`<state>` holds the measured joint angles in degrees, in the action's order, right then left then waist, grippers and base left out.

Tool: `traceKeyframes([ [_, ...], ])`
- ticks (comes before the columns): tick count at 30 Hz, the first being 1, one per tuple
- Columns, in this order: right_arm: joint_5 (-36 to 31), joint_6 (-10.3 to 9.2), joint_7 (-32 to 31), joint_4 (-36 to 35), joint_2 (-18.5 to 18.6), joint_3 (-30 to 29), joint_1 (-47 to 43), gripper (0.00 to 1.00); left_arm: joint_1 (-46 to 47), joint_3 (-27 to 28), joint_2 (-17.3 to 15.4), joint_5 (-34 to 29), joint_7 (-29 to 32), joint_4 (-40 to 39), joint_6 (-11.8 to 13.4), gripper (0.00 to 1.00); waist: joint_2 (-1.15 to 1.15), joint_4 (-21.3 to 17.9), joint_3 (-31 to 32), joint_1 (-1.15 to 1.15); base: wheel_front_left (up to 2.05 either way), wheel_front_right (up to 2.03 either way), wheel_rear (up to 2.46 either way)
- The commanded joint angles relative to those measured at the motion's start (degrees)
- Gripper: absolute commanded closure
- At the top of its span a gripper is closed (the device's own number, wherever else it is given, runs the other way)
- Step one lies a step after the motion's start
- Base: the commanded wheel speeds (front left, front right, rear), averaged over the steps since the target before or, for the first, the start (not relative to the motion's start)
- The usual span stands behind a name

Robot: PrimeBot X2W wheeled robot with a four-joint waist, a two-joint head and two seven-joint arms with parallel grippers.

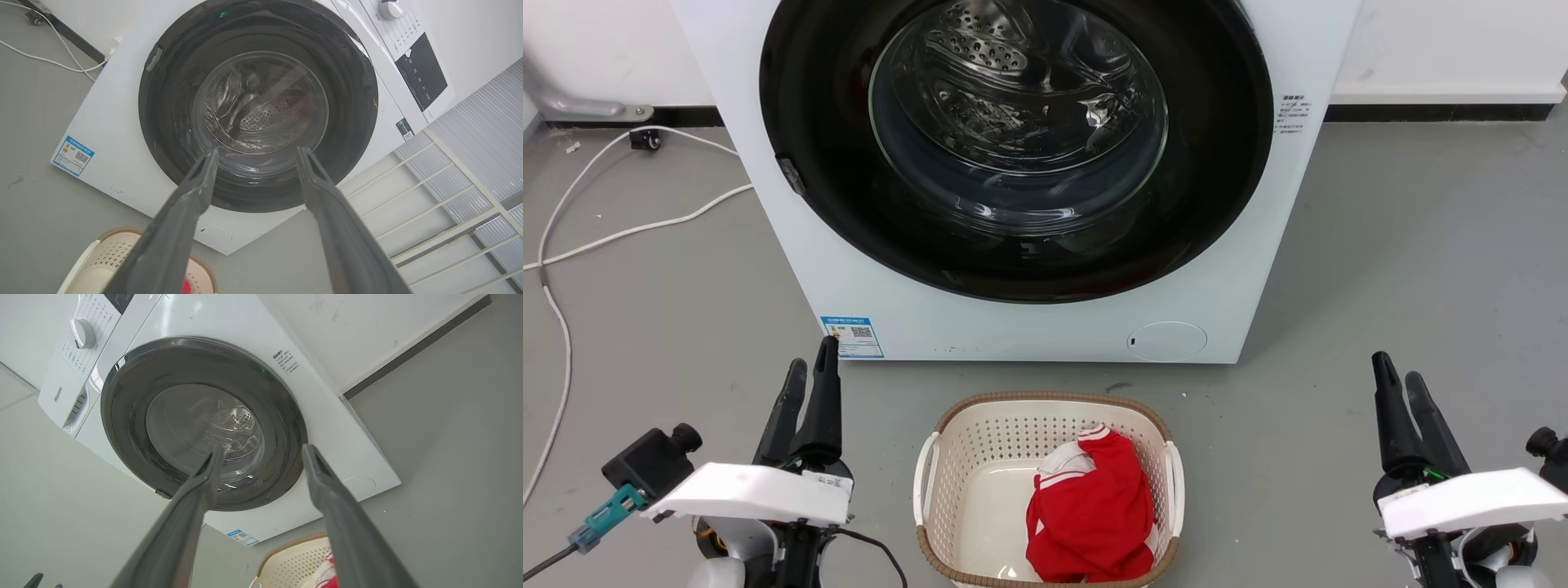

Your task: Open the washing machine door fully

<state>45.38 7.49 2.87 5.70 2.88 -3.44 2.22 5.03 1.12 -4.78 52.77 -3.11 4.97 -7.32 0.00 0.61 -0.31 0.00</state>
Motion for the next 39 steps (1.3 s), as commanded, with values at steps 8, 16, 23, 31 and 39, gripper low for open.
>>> traceKeyframes([
  [8, -8.42, 0.0, 1.23, -1.02, 0.1, 0.79, -0.23, 0.0, 0.74, -1.48, -0.89, -8.38, -1.9, -0.55, -0.13, 0.0, 0.0, 0.04, 0.13, 0.0, 0.0, 0.0, 0.0],
  [16, -14.82, 0.0, 2.26, -0.93, 0.09, 1.17, -0.66, 0.0, 0.2, -2.54, -1.21, -15.49, -3.32, -0.23, 0.81, 0.0, 0.0, 0.08, 0.27, 0.0, 0.0, 0.0, 0.0],
  [23, -19.97, 0.0, 2.76, -1.32, 0.08, 1.17, -1.04, 0.0, 0.05, -3.64, -1.75, -20.72, -4.48, 0.05, 1.61, 0.0, 0.0, 0.14, 0.4, 0.0, 0.0, 0.0, 0.0],
  [31, -25.3, 0.0, 3.15, -1.65, 0.06, 1.25, -1.32, 0.0, -0.02, -4.71, -2.41, -25.81, -5.71, 0.34, 2.33, 0.0, 0.0, 0.14, 0.45, 0.0, 0.0, 0.0, 0.0],
  [39, -29.5, 0.0, 3.77, -1.81, 0.05, 1.41, -1.56, 0.0, -0.19, -5.36, -2.89, -30.27, -6.84, 0.36, 3.03, 0.0, 0.0, 0.27, 0.45, 0.0, 0.0, 0.0, 0.0],
])
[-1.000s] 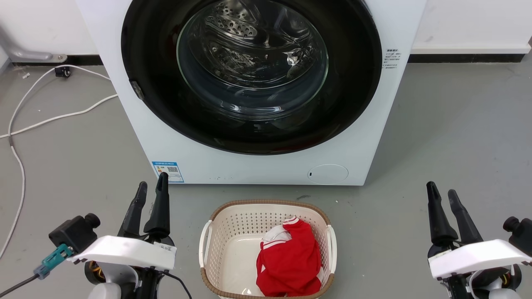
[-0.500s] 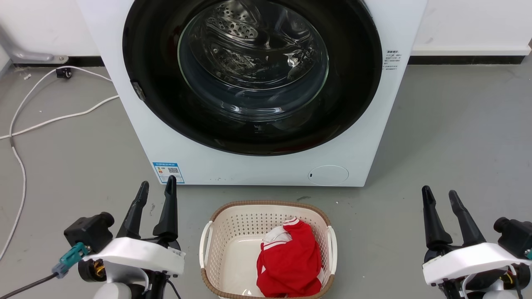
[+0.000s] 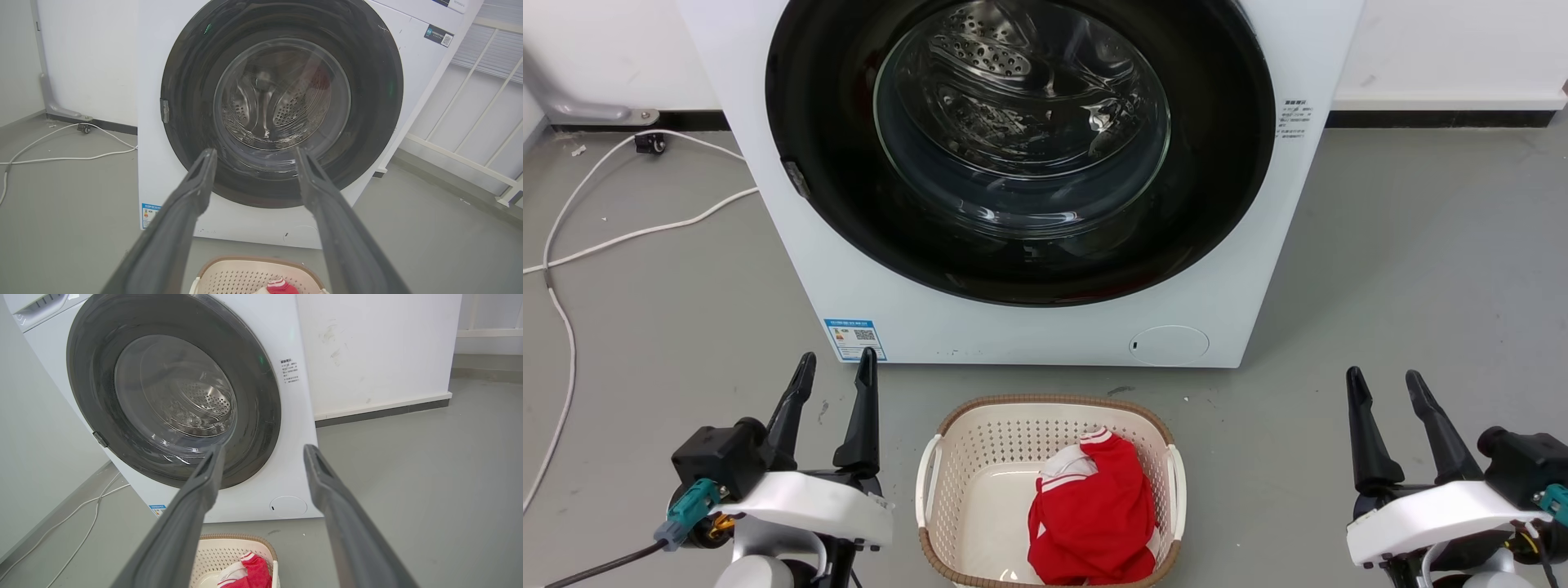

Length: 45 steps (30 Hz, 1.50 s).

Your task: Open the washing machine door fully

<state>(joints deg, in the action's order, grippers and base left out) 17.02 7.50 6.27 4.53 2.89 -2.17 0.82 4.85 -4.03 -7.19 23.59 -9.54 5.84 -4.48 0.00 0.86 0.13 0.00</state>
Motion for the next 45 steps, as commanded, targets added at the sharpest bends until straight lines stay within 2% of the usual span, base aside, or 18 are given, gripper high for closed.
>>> traceKeyframes([
  [1, -1.66, -0.02, 0.47, -0.66, 0.04, 0.18, -0.2, 0.0, -0.01, -0.28, -0.52, -1.63, -0.57, -0.51, 0.27, 0.0, 0.0, 0.06, 0.02, 0.0, 0.0, 0.0, 0.0],
  [16, -7.99, -0.02, 2.18, -1.16, 0.02, 0.83, -0.92, 0.0, -0.37, -0.7, -0.35, -8.27, -2.49, 0.06, 0.55, 0.0, 0.0, 0.56, 0.28, 0.0, 0.0, 0.0, 0.0],
  [45, -17.64, -0.02, 4.68, -1.76, -0.03, 0.16, -1.81, 0.0, -0.88, 0.01, 1.06, -19.02, -5.5, -0.5, -0.86, 0.0, 0.0, 0.91, 0.31, 0.0, 0.0, 0.0, 0.0],
])
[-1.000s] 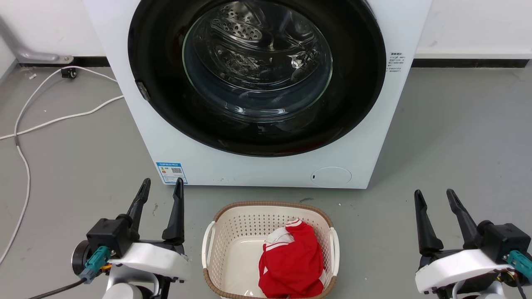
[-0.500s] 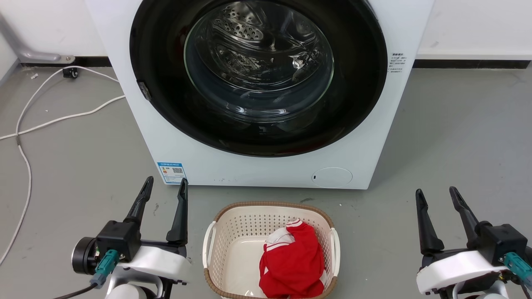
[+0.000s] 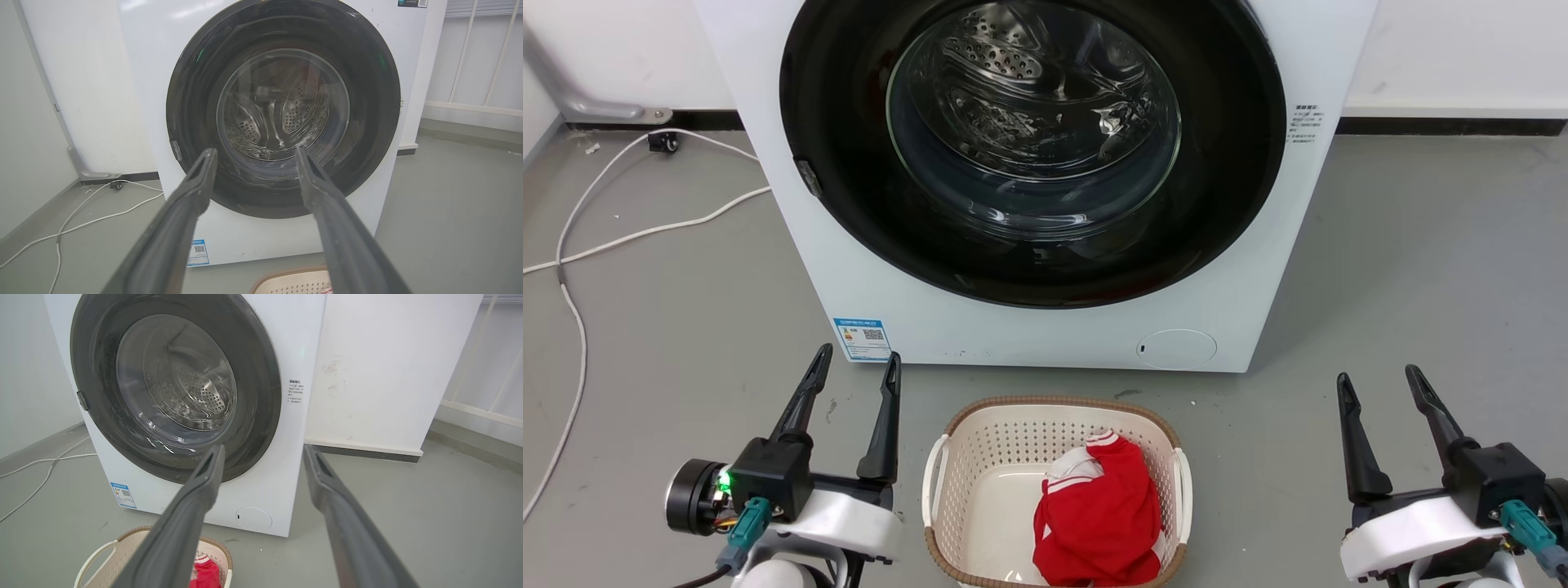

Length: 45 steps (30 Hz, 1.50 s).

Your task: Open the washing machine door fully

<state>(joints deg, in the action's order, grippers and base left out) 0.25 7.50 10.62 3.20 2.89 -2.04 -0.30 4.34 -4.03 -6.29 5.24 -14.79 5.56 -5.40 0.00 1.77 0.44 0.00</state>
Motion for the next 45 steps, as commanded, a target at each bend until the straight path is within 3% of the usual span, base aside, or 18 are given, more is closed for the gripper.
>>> traceKeyframes([
  [1, -1.24, -0.02, 0.43, -0.45, -0.03, 0.03, -0.73, 0.0, -0.39, 0.05, 0.2, -1.0, -0.38, -0.25, -0.01, 0.0, 0.0, 0.03, -0.01, 0.0, 0.0, 0.0, 0.0],
  [10, -0.15, -0.02, -0.02, 0.15, -0.03, -0.11, -0.96, 0.0, -0.55, 0.7, 0.64, -1.36, -0.43, -0.1, -0.54, 0.0, 0.0, 0.03, -0.07, 0.0, 0.0, 0.0, 0.0],
  [11, 0.31, -0.03, -0.2, 0.24, -0.03, -0.16, -0.96, 0.25, -0.55, 0.8, 0.7, -1.32, -0.43, -0.08, -0.5, 0.0, 0.0, 0.03, -0.09, 0.0, 0.0, 0.0, 0.0],
  [12, 0.4, -0.02, -0.26, 0.28, -0.03, -0.15, -0.9, 0.64, -0.55, 0.87, 0.74, -1.34, -0.43, -0.04, -0.55, 0.0, 0.0, 0.02, -0.12, 0.0, 0.0, 0.0, 0.0],
  [13, 0.93, -0.02, -0.38, 0.41, -0.03, -0.09, -0.85, 0.87, -0.56, 0.93, 0.78, -1.4, -0.43, -0.02, -0.56, 0.0, 0.0, 0.0, -0.13, 0.0, 0.0, 0.0, 0.0],
  [14, 1.09, -0.03, -0.3, 0.47, -0.03, -0.04, -0.82, 1.0, -0.58, 1.01, 0.81, -1.43, -0.43, 0.03, -0.6, 0.0, 0.0, -0.01, -0.12, 0.0, 0.0, 0.0, 0.0],
  [20, 1.86, -0.02, -0.36, 0.72, -0.03, -0.07, -0.79, 1.0, -0.59, 1.34, 1.12, -1.56, -0.43, 0.17, -0.89, 0.0, 0.0, 0.01, -0.11, 0.0, 0.0, 0.0, 0.0],
  [24, 5.86, -0.02, 0.4, 1.02, -0.03, -0.62, -0.46, 1.0, -0.53, 1.54, 1.25, -1.58, -0.43, 0.15, -1.02, 0.0, 0.0, -0.04, -0.12, 0.0, 0.0, 0.0, 0.0],
  [36, 61.56, -0.02, 3.95, 5.83, -0.03, -1.2, 3.92, 1.0, -0.44, 2.21, 1.72, -1.47, -0.43, 0.2, -1.26, 0.0, 0.0, -0.46, -0.4, 0.0, 0.0, 0.0, 0.0],
  [39, 72.03, -0.01, 3.97, 5.37, -0.02, -1.95, 6.37, 1.0, -0.16, 2.42, 1.83, -1.49, -0.43, -0.01, -1.32, 0.0, 0.0, -0.68, -0.86, 0.0, 0.0, 0.0, 0.0],
  [45, 80.5, -0.01, 0.86, 7.56, 1.14, -6.68, 14.4, 1.0, 1.39, 2.76, 1.97, -1.72, -0.43, -0.78, -1.48, 0.0, 0.0, -1.07, -3.35, 0.0, 0.0, 0.0, 0.0],
])
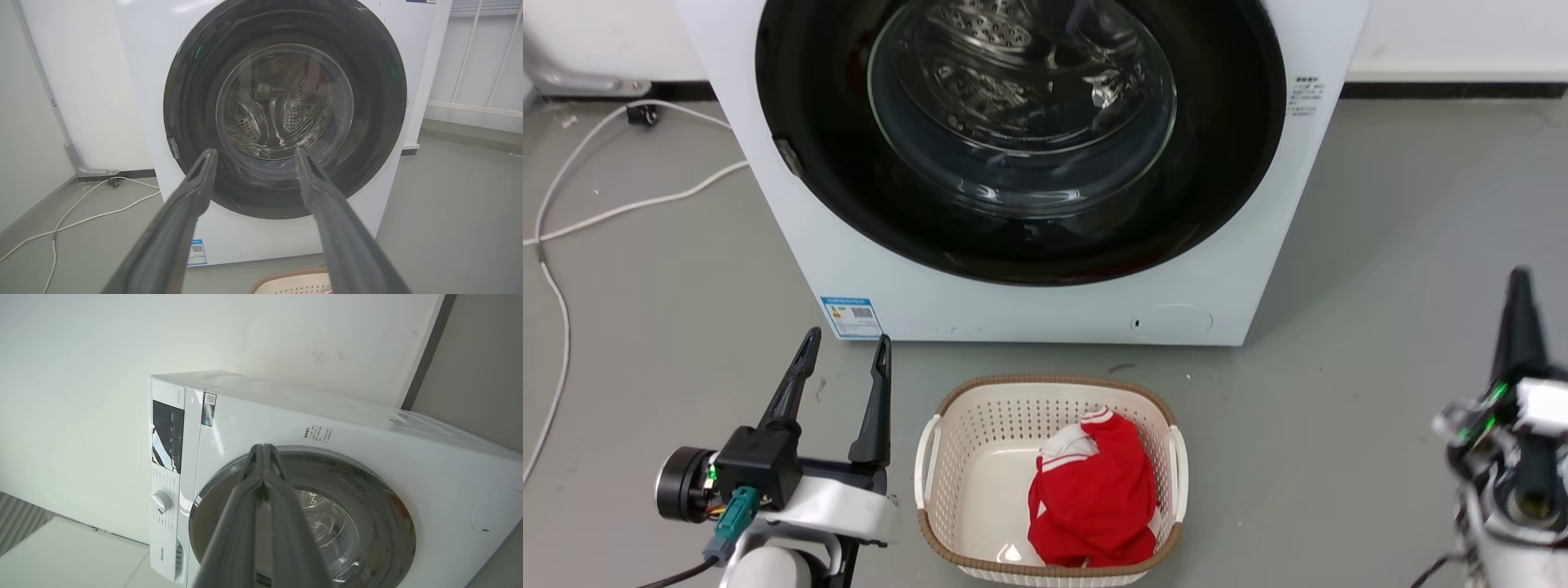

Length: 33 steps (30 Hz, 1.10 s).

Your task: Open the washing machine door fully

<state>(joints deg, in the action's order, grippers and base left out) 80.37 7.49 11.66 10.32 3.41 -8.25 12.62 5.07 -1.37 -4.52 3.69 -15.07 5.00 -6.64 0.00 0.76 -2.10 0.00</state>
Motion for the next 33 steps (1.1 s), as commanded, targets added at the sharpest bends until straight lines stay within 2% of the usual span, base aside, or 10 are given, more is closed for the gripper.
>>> traceKeyframes([
  [1, 1.0, 0.0, -0.62, 1.45, 1.22, -1.33, 3.25, 1.0, 0.92, 0.13, 0.23, -0.2, -0.16, -0.25, -0.27, 0.0, 0.0, -0.09, -1.17, 0.0, 0.0, 0.0, 0.0],
  [5, 3.69, 0.0, -3.64, 6.93, 3.83, -3.57, 12.2, 1.0, 2.47, 0.22, 0.35, -0.45, -0.16, -0.87, -0.24, 0.0, 0.0, -0.08, -3.53, 0.0, 0.0, 0.0, 0.0],
  [11, 5.65, 0.0, -10.12, 17.19, 8.64, -3.52, 27.09, 1.0, 4.96, 0.16, 0.54, -0.56, -0.16, -1.97, -0.33, 0.0, 0.0, 0.14, -7.44, 0.0, 0.0, 0.0, 0.0],
  [20, 2.72, 0.0, -19.49, 34.03, 15.05, 0.34, 48.08, 1.0, 7.84, 0.45, 0.72, -0.84, -0.15, -3.66, -0.43, 0.0, 0.0, 0.6, -12.15, 0.0, 0.0, 0.0, 0.0],
  [26, -1.25, 0.0, -27.65, 42.66, 15.87, 5.22, 59.01, 1.0, 8.88, 0.38, 0.82, -0.87, -0.15, -4.41, -0.55, 0.0, 0.0, 1.28, -14.48, 0.0, 0.0, 0.0, 0.0],
  [33, -6.59, 0.0, -36.23, 49.46, 14.83, 10.95, 66.47, 1.0, 9.94, -0.08, 0.96, -0.83, -0.15, -4.85, -0.64, 0.0, 0.0, 2.36, -16.59, 0.0, 0.0, 0.0, 0.0],
])
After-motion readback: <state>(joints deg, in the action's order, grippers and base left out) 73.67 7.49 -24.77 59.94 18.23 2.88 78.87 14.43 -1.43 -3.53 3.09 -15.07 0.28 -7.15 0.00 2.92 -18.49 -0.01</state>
